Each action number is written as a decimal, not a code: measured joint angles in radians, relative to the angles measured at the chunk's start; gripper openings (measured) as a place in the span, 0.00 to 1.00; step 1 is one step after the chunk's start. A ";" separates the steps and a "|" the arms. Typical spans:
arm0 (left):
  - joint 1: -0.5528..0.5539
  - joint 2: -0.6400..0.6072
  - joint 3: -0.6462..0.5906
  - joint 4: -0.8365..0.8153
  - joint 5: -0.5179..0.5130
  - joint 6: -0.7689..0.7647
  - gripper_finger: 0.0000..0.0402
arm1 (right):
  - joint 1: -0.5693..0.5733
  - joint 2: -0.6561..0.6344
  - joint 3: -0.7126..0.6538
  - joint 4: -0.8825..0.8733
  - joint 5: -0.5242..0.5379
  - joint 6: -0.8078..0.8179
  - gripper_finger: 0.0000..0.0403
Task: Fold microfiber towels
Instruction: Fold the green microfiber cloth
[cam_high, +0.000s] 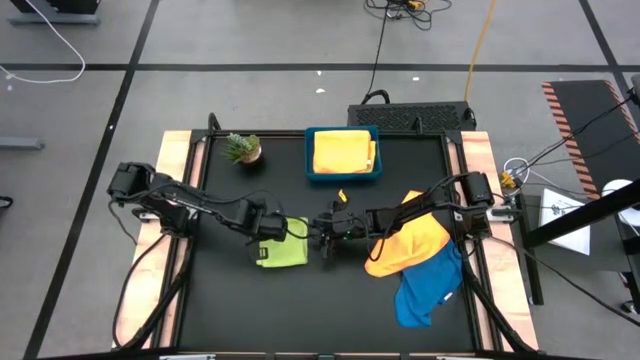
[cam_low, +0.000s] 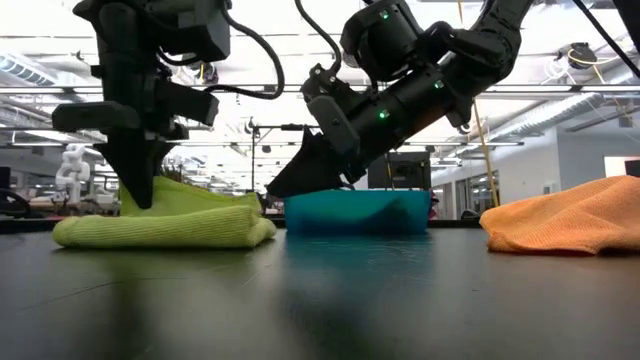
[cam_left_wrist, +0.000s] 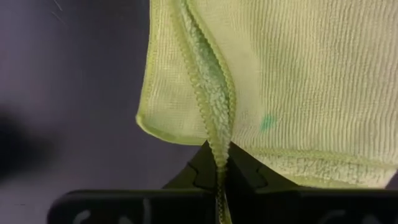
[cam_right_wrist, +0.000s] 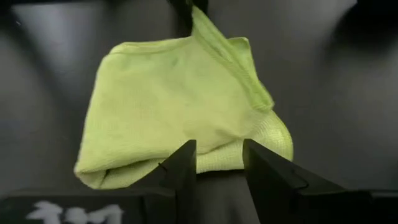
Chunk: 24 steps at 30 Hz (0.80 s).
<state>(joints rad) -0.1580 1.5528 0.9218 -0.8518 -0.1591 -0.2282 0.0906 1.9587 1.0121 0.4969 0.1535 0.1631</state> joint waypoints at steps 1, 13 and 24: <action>-0.004 0.000 0.000 -0.002 -0.009 0.008 0.04 | 0.003 0.000 0.000 0.000 0.000 0.000 0.31; -0.015 0.000 0.000 0.086 -0.138 0.132 0.13 | 0.003 0.000 0.001 0.031 -0.001 -0.010 0.30; 0.036 -0.011 0.011 -0.007 -0.188 0.137 0.44 | 0.003 0.000 0.001 0.024 -0.001 0.005 0.30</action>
<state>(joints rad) -0.1223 1.5418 0.9327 -0.8588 -0.3471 -0.0916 0.0938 1.9587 1.0126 0.5210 0.1522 0.1684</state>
